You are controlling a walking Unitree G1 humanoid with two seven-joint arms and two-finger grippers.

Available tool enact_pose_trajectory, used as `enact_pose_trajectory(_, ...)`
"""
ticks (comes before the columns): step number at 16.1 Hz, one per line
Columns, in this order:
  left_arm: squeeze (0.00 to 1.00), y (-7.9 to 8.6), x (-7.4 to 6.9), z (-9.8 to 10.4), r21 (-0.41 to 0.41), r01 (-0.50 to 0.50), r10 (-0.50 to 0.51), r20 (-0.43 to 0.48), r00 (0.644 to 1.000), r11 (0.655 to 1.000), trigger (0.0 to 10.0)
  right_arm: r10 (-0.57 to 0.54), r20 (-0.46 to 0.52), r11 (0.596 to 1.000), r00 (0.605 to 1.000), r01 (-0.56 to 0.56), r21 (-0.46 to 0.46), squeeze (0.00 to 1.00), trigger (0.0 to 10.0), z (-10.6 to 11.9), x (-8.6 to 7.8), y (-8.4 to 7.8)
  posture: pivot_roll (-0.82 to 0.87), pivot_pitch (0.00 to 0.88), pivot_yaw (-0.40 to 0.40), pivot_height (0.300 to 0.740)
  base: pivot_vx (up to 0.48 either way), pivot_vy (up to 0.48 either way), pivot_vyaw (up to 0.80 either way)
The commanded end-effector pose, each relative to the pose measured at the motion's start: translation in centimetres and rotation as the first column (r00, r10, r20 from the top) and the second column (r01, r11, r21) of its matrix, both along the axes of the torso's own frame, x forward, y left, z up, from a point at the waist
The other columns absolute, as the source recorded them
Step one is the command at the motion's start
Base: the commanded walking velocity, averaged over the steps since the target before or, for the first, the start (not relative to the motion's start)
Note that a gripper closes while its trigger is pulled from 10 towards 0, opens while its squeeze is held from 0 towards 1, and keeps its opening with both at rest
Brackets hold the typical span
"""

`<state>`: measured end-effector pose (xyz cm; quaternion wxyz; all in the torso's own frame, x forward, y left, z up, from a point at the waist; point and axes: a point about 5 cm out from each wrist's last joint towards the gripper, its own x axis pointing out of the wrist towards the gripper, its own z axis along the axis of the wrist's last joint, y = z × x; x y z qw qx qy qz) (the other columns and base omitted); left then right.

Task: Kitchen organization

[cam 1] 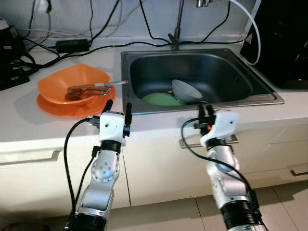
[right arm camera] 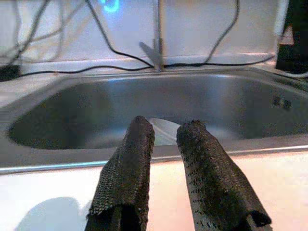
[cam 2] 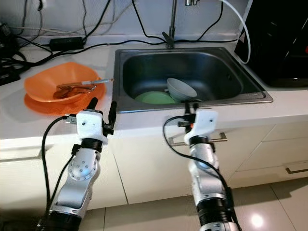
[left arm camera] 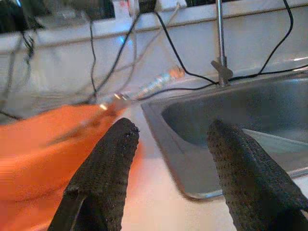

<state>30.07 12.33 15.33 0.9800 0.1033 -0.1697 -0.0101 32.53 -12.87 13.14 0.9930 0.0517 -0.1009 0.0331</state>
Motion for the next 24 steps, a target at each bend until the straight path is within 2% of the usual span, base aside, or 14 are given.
enact_pose_trajectory(1,0.0,-0.21,-0.2,0.61,0.023,0.001,-0.002,0.035,0.999,1.0,10.0,0.002,0.001,1.0,1.0,-0.002,0.008,0.0,10.0,0.07,0.02,-0.1,0.06,0.05,-0.012,0.74,0.0,0.0,0.0)
enact_pose_trajectory(5,0.0,-0.07,-0.16,1.24,0.08,-0.011,0.006,0.06,0.998,0.997,10.0,0.014,-0.004,1.0,1.0,-0.014,0.007,0.0,10.0,0.02,0.07,0.03,0.07,0.048,-0.014,0.74,0.0,0.0,0.0)
enact_pose_trajectory(10,0.0,0.33,0.04,1.19,0.079,-0.033,0.028,0.053,0.998,0.996,10.0,0.023,0.005,0.999,1.0,-0.023,-0.025,0.0,10.0,0.2,0.17,0.13,0.06,0.046,-0.014,0.74,0.0,0.0,0.0)
enact_pose_trajectory(12,0.0,0.32,0.05,1.09,0.079,-0.031,0.027,0.049,0.998,0.996,10.0,0.027,0.005,0.999,1.0,-0.027,-0.022,0.0,10.0,0.23,0.16,0.28,0.06,0.046,-0.016,0.74,0.0,0.0,0.8)
enact_pose_trajectory(14,0.0,0.3,0.06,1.08,0.078,-0.03,0.027,0.048,0.998,0.996,10.0,0.019,0.0,1.0,1.0,-0.019,-0.002,0.0,10.0,0.14,0.17,0.14,0.07,0.047,-0.017,0.74,0.0,0.0,0.0)
enact_pose_trajectory(19,0.0,0.24,0.05,1.07,0.075,-0.027,0.023,0.048,0.999,0.997,10.0,0.027,-0.003,0.999,1.0,-0.027,-0.023,0.0,10.0,0.09,0.15,0.2,0.06,0.048,-0.015,0.74,0.0,0.0,0.0)
enact_pose_trajectory(22,0.0,0.11,0.09,1.06,0.075,-0.02,0.017,0.044,0.999,0.997,10.0,0.023,-0.009,0.999,1.0,-0.023,-0.022,0.0,10.0,-0.04,0.09,0.24,0.06,0.05,-0.014,0.74,0.0,0.0,0.74)
enact_pose_trajectory(24,0.0,0.1,0.1,1.06,0.075,-0.019,0.016,0.042,0.999,0.997,10.0,0.019,-0.007,1.0,1.0,-0.019,-0.014,0.0,10.0,0.01,0.13,0.15,0.06,0.051,-0.014,0.74,0.0,0.0,0.0)
